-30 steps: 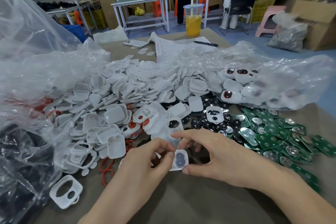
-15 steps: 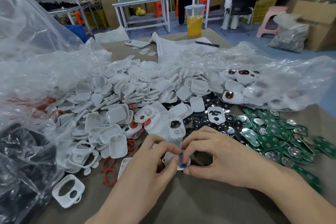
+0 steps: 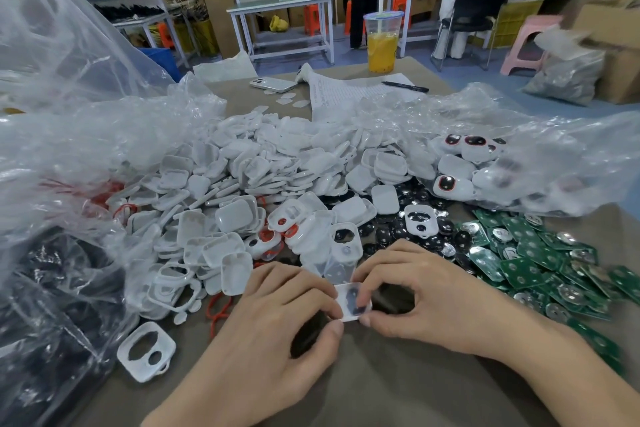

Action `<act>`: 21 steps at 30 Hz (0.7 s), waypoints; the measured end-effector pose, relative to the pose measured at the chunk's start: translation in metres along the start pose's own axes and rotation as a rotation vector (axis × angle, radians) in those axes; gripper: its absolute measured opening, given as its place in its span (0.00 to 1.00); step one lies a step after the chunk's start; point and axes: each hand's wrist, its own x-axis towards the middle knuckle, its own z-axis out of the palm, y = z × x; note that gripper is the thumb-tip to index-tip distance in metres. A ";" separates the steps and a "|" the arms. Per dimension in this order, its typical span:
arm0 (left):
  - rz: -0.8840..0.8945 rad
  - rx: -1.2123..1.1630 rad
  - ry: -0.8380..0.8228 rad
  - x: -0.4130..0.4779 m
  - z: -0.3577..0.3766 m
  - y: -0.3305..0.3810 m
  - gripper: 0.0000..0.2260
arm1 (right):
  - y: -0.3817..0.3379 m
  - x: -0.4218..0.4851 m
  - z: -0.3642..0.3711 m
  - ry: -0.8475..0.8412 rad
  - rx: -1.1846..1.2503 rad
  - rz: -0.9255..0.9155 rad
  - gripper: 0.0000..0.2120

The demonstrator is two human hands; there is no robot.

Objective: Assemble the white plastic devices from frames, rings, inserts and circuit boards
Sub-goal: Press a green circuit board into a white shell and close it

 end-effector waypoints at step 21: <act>-0.251 0.041 0.225 -0.002 0.005 -0.011 0.09 | 0.000 0.000 -0.007 0.320 -0.021 0.083 0.09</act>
